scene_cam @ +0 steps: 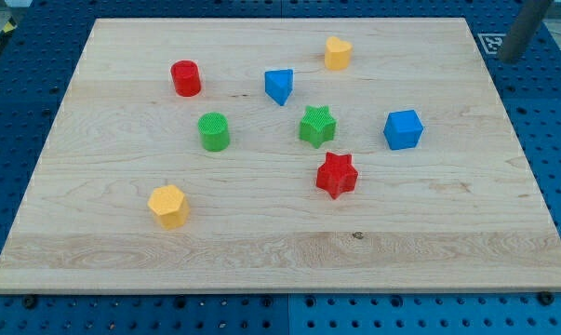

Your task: Point your arm to the top of the blue cube

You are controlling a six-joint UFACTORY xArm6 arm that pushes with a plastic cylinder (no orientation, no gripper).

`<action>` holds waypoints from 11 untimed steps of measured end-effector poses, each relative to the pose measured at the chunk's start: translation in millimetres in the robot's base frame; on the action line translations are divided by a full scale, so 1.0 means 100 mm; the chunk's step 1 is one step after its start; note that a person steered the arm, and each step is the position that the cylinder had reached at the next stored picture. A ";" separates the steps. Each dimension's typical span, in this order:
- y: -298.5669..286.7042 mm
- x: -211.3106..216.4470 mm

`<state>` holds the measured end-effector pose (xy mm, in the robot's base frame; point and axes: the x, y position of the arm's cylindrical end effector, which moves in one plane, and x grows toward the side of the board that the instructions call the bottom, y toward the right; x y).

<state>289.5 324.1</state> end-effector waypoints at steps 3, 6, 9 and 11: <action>-0.28 0.09; -0.82 0.16; -0.22 0.85; -0.92 1.01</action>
